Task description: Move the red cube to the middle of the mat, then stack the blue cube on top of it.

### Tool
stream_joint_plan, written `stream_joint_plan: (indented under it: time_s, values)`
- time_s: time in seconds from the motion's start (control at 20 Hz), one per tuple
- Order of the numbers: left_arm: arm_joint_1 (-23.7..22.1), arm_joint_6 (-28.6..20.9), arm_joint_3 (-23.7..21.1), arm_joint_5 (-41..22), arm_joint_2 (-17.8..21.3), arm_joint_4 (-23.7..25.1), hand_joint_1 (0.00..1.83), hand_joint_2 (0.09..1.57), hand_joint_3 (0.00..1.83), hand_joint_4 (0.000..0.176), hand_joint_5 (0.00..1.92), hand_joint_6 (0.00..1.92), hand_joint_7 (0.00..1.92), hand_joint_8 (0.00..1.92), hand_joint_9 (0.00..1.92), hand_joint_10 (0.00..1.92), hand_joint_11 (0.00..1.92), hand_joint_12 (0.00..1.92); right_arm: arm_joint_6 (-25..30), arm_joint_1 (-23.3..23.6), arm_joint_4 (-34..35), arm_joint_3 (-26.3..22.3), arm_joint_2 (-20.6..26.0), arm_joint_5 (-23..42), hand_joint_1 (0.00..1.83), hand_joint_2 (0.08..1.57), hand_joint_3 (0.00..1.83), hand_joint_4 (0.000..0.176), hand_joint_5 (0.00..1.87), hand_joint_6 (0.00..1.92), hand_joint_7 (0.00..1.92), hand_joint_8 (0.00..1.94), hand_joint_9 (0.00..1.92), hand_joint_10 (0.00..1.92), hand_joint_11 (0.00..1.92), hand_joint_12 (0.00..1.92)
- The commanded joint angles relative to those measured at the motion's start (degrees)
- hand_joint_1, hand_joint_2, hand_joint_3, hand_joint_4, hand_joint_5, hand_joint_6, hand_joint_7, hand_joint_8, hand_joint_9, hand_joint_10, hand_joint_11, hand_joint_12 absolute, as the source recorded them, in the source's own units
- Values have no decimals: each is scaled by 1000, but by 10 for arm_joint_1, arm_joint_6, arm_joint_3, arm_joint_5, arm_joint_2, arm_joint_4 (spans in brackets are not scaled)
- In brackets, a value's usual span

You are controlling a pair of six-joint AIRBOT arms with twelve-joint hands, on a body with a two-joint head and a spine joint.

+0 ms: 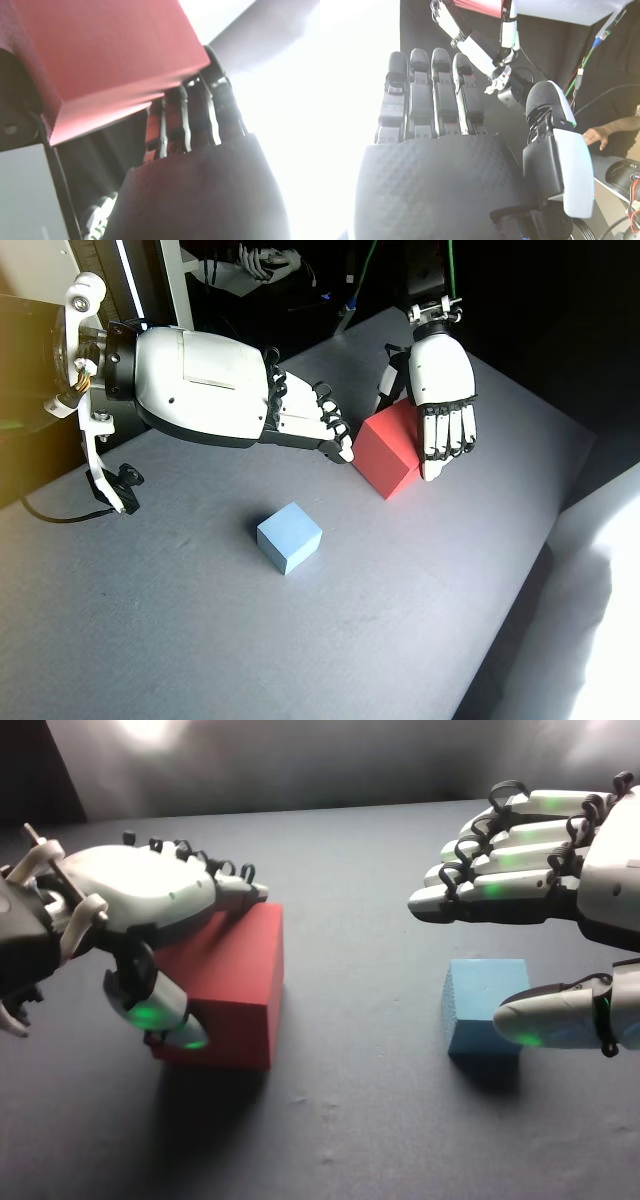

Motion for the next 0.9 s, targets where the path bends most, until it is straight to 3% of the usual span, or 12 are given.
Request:
stream_joint_plan:
  time_s: [0.0, 0.05, 0.2, 0.35, 0.85]
  values:
    - [-11, 14, -3, -34, 9, -2, 1237, 1199, 1, 0, 621, 2, 291, 923, 200, 1078, 0, 1382, -1, 7, 19, -2, 6, 54, 0, 1288, 1, 0, 291, 2, 288, 2, 247, 3, 0, 552]
    - [-17, 24, -7, -39, 8, -15, 1240, 1176, 0, 0, 621, 4, 307, 896, 234, 1041, 6, 1410, -1, 7, 19, -2, 6, 54, 0, 1292, 3, 0, 279, 0, 278, 0, 245, 1, 0, 543]
    - [-34, 54, -20, -69, 7, -58, 1238, 1187, 0, 0, 640, 13, 253, 1018, 189, 1166, 0, 1474, -1, 7, 19, -2, 6, 54, 0, 1286, 0, 0, 281, 0, 280, 0, 251, 1, 0, 560]
    - [-47, 71, -30, -100, -1, -91, 1203, 1184, 0, 0, 650, 17, 303, 948, 218, 1133, 0, 1475, -2, 7, 19, -2, 6, 55, 0, 1288, 0, 0, 265, 0, 270, 0, 246, 0, 0, 563]
    - [-54, 73, -57, -175, -50, -130, 1201, 1164, 0, 0, 615, 13, 273, 935, 190, 1105, 0, 1407, -2, 7, 19, -2, 6, 55, 0, 1294, 0, 0, 256, 1, 269, 1, 244, 6, 0, 540]
